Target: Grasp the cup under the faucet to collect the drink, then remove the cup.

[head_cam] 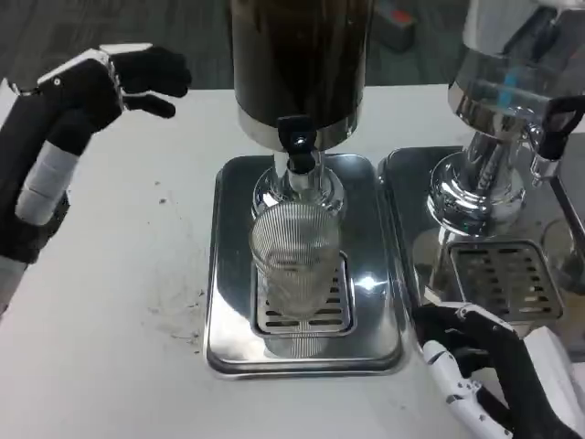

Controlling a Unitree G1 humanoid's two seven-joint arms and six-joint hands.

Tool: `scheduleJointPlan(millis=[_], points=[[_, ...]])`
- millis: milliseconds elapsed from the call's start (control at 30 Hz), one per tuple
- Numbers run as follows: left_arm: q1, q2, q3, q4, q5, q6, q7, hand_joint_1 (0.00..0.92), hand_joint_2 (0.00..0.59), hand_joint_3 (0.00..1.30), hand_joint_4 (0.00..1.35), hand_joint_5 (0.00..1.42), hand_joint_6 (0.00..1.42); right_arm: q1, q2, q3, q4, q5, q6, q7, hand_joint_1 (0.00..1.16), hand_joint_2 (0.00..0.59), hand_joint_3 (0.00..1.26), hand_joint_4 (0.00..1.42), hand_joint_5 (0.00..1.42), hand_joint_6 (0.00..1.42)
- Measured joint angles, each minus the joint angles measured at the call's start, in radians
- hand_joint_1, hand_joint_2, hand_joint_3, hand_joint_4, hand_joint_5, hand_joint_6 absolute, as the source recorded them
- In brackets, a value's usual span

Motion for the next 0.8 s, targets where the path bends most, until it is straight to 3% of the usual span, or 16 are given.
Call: scheduleJointPlan(millis=[100, 133, 467, 800], points=[[-0.022, -0.006, 0.026, 0.001, -0.067, 0.077, -0.116, 0.000, 0.093, 0.44, 0.37, 0.35, 0.41, -0.003, 0.001, 0.005, 0.006, 0.001, 0.000, -0.003, 0.23, 0.450, 0.43, 0.36, 0.40, 0.49], [-0.038, -0.008, 0.039, 0.001, -0.102, 0.139, -0.184, 0.000, 0.089, 0.44, 0.37, 0.35, 0.40, -0.004, 0.001, 0.006, 0.013, 0.002, 0.000, -0.006, 0.23, 0.451, 0.43, 0.36, 0.40, 0.49], [-0.120, -0.022, 0.122, 0.024, -0.171, 0.424, -0.404, 0.000, 0.073, 0.36, 0.30, 0.31, 0.33, -0.021, 0.015, 0.015, 0.039, 0.004, -0.002, -0.032, 0.23, 0.453, 0.43, 0.37, 0.40, 0.48], [-0.179, -0.054, 0.148, 0.055, -0.157, 0.539, -0.493, 0.000, 0.066, 0.32, 0.23, 0.26, 0.28, -0.031, 0.034, 0.025, 0.078, 0.010, -0.012, -0.061, 0.24, 0.453, 0.43, 0.38, 0.40, 0.47]])
